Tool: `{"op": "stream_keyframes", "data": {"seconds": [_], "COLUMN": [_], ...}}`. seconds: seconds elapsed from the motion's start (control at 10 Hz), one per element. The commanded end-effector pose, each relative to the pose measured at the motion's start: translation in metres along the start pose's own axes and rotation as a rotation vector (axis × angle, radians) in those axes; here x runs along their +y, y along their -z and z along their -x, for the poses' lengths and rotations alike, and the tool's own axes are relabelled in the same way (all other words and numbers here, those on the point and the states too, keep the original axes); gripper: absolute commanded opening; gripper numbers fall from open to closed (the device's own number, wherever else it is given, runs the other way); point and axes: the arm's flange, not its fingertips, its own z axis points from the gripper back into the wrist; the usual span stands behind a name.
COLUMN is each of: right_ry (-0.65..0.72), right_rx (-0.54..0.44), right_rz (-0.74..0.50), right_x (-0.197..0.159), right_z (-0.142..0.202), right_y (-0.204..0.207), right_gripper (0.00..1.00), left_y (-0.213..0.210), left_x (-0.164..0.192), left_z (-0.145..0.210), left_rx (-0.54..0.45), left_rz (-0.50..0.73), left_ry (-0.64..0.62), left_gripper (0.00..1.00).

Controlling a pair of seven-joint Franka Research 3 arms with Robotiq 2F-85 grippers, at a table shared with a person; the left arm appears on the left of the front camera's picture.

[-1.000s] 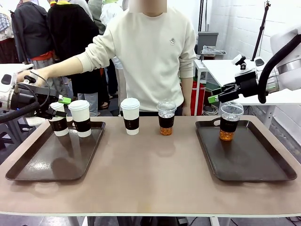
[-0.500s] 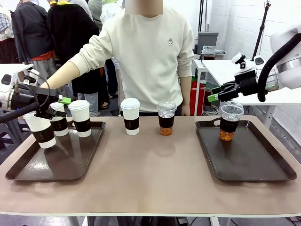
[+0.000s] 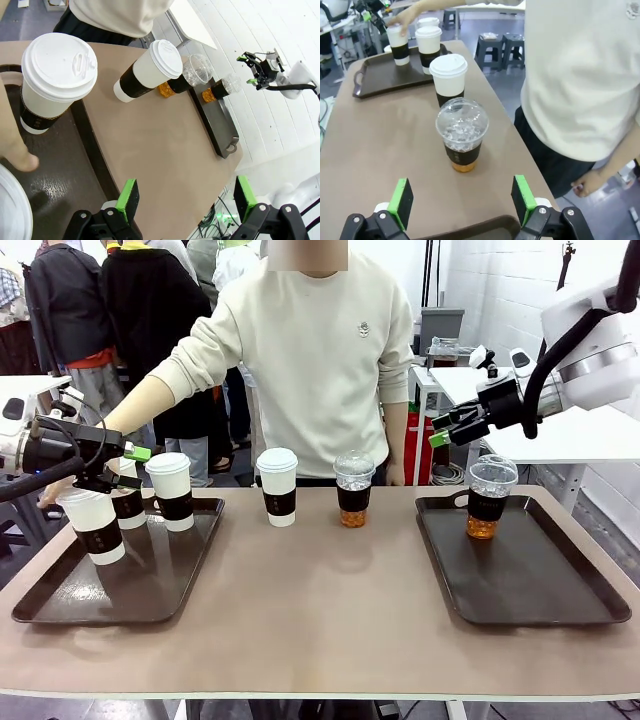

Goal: Distribute the coffee onto the tray.
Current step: Pick up another iced Americano from the middle of the table and place it on the right Handle tray.

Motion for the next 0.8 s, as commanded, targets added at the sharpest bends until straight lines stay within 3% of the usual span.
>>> {"op": "stream_keyframes", "data": {"seconds": [0.0, 0.7], "right_ry": [-0.054, -0.121], "right_rx": [0.007, -0.018], "right_rz": [-0.064, -0.14], "right_x": [-0.027, -0.069], "right_z": [0.001, -0.01], "right_y": [0.005, 0.043], "right_gripper": [1.0, 1.0], "left_y": [-0.001, -0.001], "left_x": [-0.002, -0.002], "left_z": [0.002, 0.002], "left_rx": [0.001, 0.001], "left_rz": [0.001, 0.001], "left_ry": [-0.002, -0.002], "left_gripper": [1.0, 1.0]}}
